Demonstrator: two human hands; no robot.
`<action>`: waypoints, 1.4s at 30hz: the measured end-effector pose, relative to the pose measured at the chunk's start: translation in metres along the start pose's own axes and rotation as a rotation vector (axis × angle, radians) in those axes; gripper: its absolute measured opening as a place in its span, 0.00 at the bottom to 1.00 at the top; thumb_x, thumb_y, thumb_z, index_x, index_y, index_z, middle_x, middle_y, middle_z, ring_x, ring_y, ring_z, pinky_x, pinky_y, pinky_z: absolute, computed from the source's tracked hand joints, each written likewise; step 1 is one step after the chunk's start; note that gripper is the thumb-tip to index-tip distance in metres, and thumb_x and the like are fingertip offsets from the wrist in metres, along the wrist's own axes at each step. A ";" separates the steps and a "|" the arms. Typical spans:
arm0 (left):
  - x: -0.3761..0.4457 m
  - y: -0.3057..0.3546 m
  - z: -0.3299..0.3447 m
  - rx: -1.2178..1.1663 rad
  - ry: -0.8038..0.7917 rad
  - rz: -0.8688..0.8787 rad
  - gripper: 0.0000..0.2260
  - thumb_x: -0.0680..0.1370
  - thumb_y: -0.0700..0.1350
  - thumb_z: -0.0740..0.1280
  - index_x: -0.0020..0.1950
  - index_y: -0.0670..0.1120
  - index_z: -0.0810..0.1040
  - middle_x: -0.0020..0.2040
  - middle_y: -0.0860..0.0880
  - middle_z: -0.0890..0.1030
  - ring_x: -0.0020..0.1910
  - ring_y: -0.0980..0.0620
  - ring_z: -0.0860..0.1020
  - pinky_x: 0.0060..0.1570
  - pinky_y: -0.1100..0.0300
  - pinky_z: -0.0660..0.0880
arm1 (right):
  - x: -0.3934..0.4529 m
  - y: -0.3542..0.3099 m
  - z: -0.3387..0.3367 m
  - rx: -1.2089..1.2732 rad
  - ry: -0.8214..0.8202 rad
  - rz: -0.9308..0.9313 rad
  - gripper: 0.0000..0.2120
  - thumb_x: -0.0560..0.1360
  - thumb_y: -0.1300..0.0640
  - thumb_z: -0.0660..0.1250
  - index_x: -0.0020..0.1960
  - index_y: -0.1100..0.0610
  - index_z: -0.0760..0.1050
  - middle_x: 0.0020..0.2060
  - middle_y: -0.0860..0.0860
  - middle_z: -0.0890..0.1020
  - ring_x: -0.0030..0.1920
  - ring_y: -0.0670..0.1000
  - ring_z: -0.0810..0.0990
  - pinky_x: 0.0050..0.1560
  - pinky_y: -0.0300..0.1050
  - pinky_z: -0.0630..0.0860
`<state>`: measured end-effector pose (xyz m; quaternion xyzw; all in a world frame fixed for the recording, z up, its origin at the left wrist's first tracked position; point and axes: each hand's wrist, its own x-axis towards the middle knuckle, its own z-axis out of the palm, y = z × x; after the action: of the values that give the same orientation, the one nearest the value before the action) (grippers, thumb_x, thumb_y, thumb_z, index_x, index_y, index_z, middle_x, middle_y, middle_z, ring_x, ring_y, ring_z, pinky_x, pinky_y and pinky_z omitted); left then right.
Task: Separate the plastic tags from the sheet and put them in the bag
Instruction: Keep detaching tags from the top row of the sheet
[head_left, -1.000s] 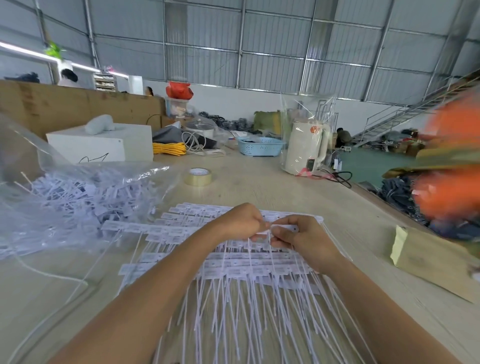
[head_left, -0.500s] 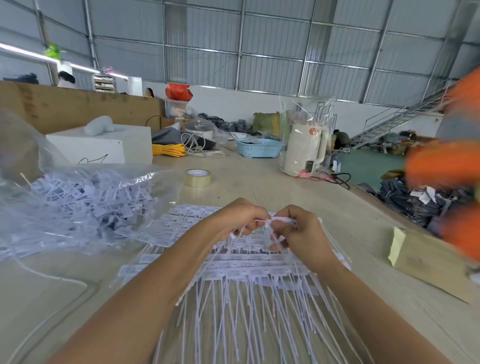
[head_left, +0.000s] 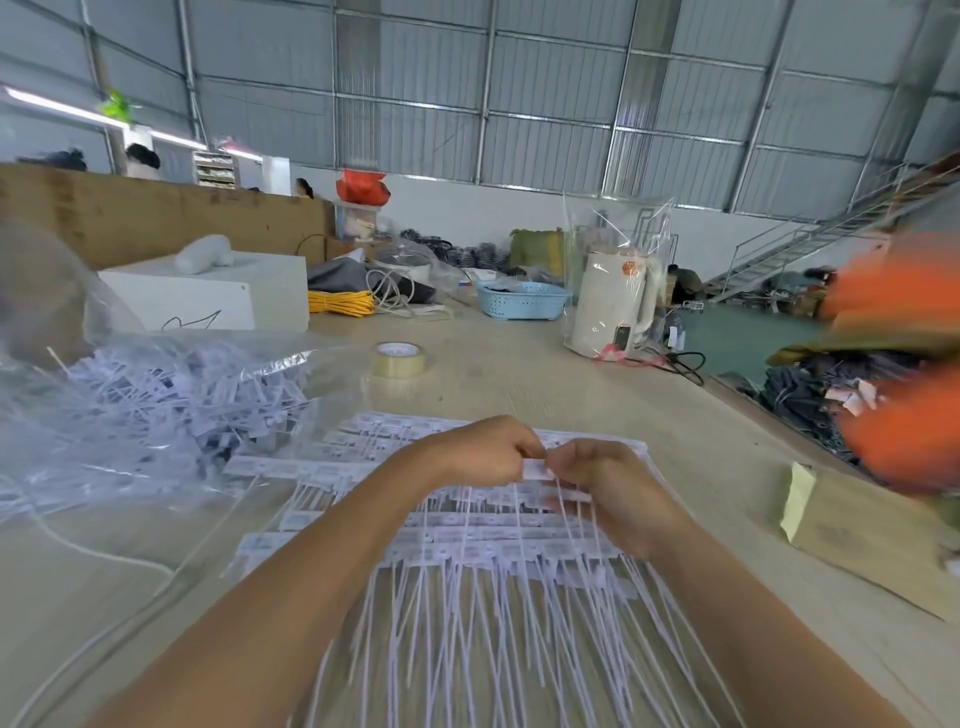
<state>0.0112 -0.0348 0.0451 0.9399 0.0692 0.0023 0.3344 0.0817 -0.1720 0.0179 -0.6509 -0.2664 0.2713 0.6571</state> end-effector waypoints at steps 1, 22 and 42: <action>0.000 0.000 -0.001 0.031 0.018 0.018 0.16 0.75 0.32 0.59 0.58 0.43 0.78 0.53 0.45 0.78 0.42 0.53 0.72 0.38 0.63 0.68 | 0.000 0.004 0.003 0.011 0.010 -0.006 0.09 0.76 0.67 0.64 0.37 0.63 0.74 0.39 0.56 0.81 0.40 0.54 0.81 0.41 0.47 0.81; 0.001 -0.014 -0.003 -0.330 0.136 -0.066 0.14 0.77 0.44 0.67 0.31 0.44 0.74 0.21 0.55 0.72 0.22 0.59 0.69 0.27 0.67 0.64 | 0.005 0.012 0.000 -0.264 0.086 -0.296 0.02 0.74 0.67 0.67 0.43 0.66 0.75 0.30 0.56 0.75 0.27 0.48 0.76 0.28 0.42 0.77; 0.007 -0.013 -0.006 -0.554 0.101 -0.168 0.20 0.75 0.39 0.65 0.23 0.47 0.70 0.22 0.50 0.63 0.22 0.54 0.59 0.28 0.62 0.55 | 0.008 0.006 0.013 -0.662 0.359 -0.458 0.09 0.73 0.69 0.67 0.37 0.60 0.74 0.31 0.53 0.77 0.30 0.49 0.75 0.31 0.39 0.72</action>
<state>0.0167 -0.0206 0.0411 0.8023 0.1601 0.0400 0.5736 0.0779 -0.1575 0.0118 -0.7874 -0.3579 -0.0990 0.4920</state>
